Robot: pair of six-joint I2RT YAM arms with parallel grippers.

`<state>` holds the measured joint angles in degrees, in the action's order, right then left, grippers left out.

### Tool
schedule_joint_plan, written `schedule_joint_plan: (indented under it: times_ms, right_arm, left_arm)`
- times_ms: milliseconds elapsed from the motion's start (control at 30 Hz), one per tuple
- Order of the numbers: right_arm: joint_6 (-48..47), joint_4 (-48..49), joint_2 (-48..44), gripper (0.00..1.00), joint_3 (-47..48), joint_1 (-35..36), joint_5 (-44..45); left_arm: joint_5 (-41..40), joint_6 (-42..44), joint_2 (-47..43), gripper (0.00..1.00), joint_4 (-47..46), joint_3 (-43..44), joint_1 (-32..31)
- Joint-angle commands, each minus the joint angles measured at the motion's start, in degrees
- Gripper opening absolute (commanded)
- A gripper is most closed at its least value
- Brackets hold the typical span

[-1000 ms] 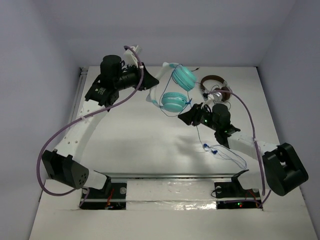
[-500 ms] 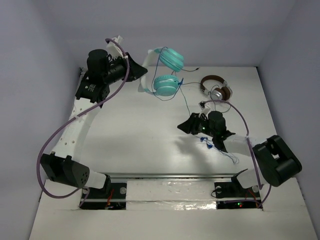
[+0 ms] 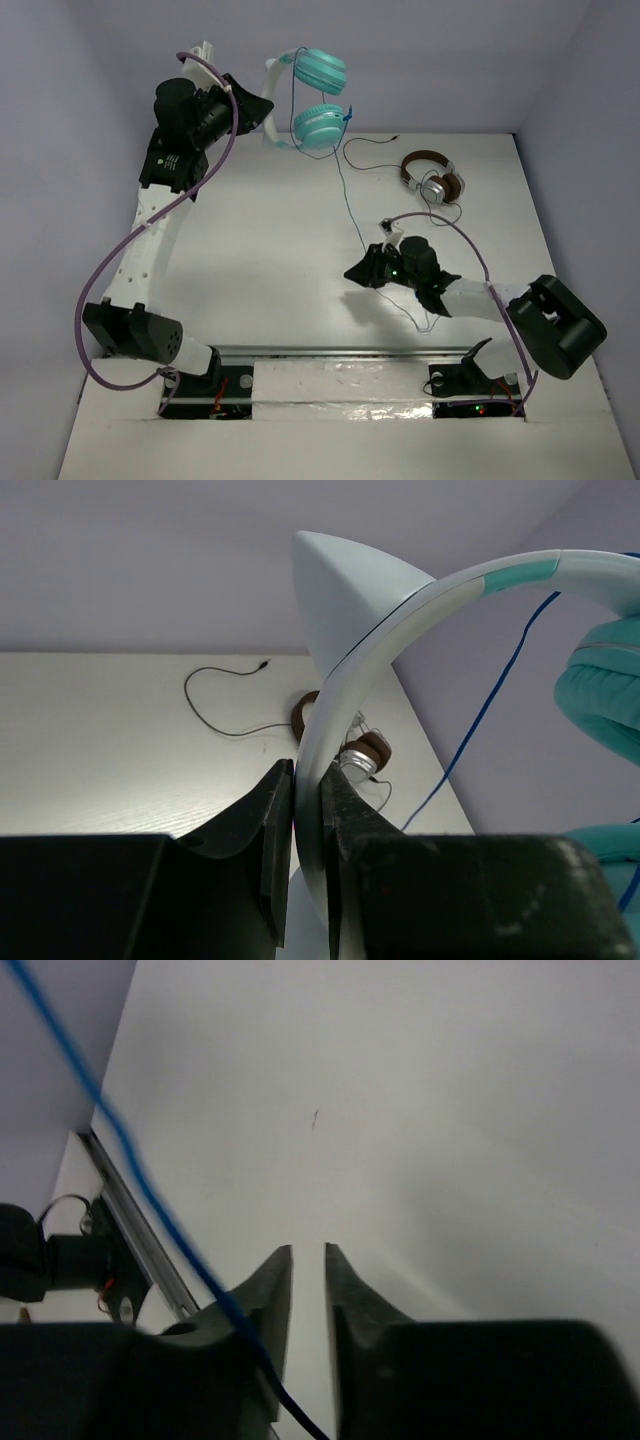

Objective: Wrap the headphones

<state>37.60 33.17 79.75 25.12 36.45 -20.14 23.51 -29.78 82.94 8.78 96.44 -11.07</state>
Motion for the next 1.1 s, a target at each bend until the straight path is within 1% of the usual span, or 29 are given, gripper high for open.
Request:
schedule_joint_plan:
  times_ms: [0,67,100,167,200,267,300,367,400,433,467,500,533,600,633,667,700,800,833,1000,1067]
  right_arm:
    - [-0.5,-3.6,-1.6,0.2,0.7,4.0,5.3]
    - [-0.4,-4.9,-2.1,0.12,1.4,6.7,7.0]
    - [-0.3,-5.7,-2.4,0.11,1.6,7.6,7.5]
    - [-0.3,-7.5,-2.8,0.04,2.3,10.0,8.1]
    - [-0.2,-10.5,-3.3,0.02,3.9,11.0,8.4]
    - [-0.5,-14.0,-4.1,0.0,5.9,14.0,10.3]
    - [-1.0,-18.1,-4.6,0.0,8.3,15.0,11.0]
    - [-1.5,-22.5,-6.2,0.0,11.3,17.7,12.7]
    - [-2.0,-25.0,-6.9,0.0,12.9,18.5,13.0]
    - [-3.4,-29.5,-8.2,0.0,16.1,19.4,13.3]
    - [-4.1,-31.9,-8.9,0.0,17.8,20.1,14.2]
    - [-5.6,-37.4,-9.5,0.0,19.6,21.4,14.7]
    - [-6.7,-39.8,-10.1,0.0,23.0,21.4,14.9]
    - [-9.0,-44.7,-11.1,0.0,26.8,22.2,14.8]
    - [-11.4,-49.8,-11.2,0.0,28.8,22.9,15.5]
    - [-12.3,-52.0,-11.5,0.0,32.7,23.6,17.1]
    - [-13.8,-55.5,-11.6,0.0,34.4,23.6,17.8]
    - [-15.5,-58.9,-13.0,0.0,39.8,23.6,19.7]
    - [-16.7,-60.4,-13.1,0.0,41.1,23.6,19.8]
    - [-20.1,-64.4,-12.9,0.0,46.9,23.6,27.4]
    - [-21.6,-65.1,-13.0,0.0,48.9,23.6,29.4]
  left_arm:
    - [-4.7,-4.3,0.7,0.0,-6.8,-1.3,1.0]
    - [-7.9,-4.1,0.8,0.0,-7.3,-3.0,1.0]
    - [-11.3,-4.0,0.7,0.0,-7.5,-3.7,1.0]
    - [-13.7,-4.2,0.4,0.0,-8.4,-6.0,1.0]
    - [-16.3,-4.6,0.3,0.0,-8.8,-7.0,1.0]
    - [-18.5,-5.1,0.3,0.0,-11.2,-9.9,1.0]
    - [-20.4,-5.5,0.6,0.0,-11.8,-11.1,1.0]
    - [-21.7,-5.7,1.3,0.0,-12.8,-14.5,0.4]
    - [-23.9,-5.5,1.6,0.0,-13.0,-15.6,0.3]
    - [-26.2,-4.3,1.8,0.0,-12.8,-16.5,-1.2]
    - [-27.7,-3.6,2.3,0.0,-12.5,-17.9,-1.8]
    - [-31.2,-3.0,2.5,0.0,-12.2,-18.7,-2.5]
    - [-33.2,-1.5,2.7,0.0,-11.9,-19.3,-3.2]
    - [-37.9,0.0,3.6,0.0,-11.2,-20.6,-5.4]
    - [-39.6,0.8,4.1,0.0,-10.2,-20.9,-6.3]
    - [-41.1,2.4,5.1,0.0,-9.6,-21.2,-8.1]
    - [-44.0,3.1,5.6,0.0,-9.0,-21.6,-9.0]
    - [-46.9,5.0,6.9,0.0,-8.9,-23.3,-12.3]
    - [-47.3,5.3,7.3,0.0,-6.9,-23.6,-13.1]
    - [-51.1,7.3,7.5,0.0,-5.4,-27.1,-19.0]
    - [-50.5,7.4,7.6,0.0,-4.7,-28.3,-21.9]
